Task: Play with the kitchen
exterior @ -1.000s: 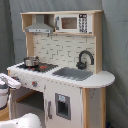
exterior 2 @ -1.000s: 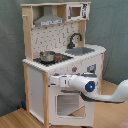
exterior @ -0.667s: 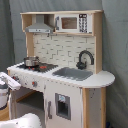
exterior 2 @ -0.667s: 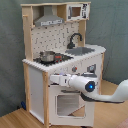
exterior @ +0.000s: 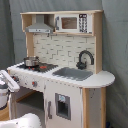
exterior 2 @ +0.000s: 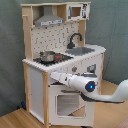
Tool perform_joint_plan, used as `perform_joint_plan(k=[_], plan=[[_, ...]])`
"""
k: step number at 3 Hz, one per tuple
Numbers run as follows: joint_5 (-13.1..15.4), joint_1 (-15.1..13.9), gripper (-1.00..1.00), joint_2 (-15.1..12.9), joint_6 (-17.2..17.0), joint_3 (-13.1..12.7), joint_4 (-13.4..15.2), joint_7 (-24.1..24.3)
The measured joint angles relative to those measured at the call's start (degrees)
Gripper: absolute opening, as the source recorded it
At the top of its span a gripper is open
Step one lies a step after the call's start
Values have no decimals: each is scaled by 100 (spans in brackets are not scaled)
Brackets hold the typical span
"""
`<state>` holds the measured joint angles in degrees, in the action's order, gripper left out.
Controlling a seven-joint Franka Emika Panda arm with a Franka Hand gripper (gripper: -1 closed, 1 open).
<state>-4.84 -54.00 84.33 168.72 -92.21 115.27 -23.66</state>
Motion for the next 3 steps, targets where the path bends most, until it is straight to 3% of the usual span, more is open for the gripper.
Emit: perform_joint_plan(k=[1,2,3], plan=[[-32,6,-100,-6,3,5,2,575],[-366,33,-100,-63,-43,-2,4,646],[-366,36,100,-63,-43,-1,4,649]])
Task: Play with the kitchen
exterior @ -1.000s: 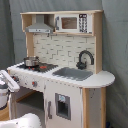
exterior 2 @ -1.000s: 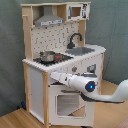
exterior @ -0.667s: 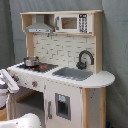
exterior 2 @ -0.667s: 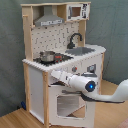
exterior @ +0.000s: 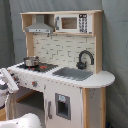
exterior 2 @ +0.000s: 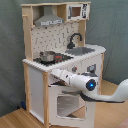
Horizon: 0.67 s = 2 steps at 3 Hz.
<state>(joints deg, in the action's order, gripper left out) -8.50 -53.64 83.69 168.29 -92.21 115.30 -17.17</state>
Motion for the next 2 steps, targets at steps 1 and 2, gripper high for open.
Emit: perform_joint_plan(k=[1,2], plan=[[3,239,100,-5,-73,356,-10,-206],[11,546,100,6,-177,499,-6,-707]])
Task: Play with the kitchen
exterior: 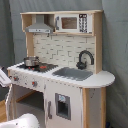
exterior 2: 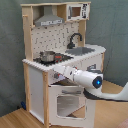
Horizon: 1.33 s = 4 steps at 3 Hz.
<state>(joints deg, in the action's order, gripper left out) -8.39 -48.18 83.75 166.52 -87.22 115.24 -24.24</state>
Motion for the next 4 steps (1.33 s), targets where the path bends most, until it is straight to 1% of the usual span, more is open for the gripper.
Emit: perform_joint_plan(k=[1,2,3,4], plan=[[3,344,100,6,-227,131,0,-450],[16,626,100,17,-511,199,25,-862],[81,1039,100,152,-812,194,87,-1109],[235,1533,100,175,-1105,190,290,-1122]])
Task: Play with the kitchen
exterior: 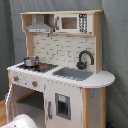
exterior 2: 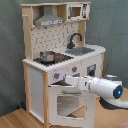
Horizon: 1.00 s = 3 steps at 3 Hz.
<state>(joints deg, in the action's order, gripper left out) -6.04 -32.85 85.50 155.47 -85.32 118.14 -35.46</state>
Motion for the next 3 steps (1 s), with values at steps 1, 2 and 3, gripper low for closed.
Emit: perform_joint_plan(k=[1,2,3], plan=[[49,444,100,37,-128,-175,298,61],[38,427,100,15,-77,-517,304,524],[38,425,100,20,-41,-748,304,1101]])
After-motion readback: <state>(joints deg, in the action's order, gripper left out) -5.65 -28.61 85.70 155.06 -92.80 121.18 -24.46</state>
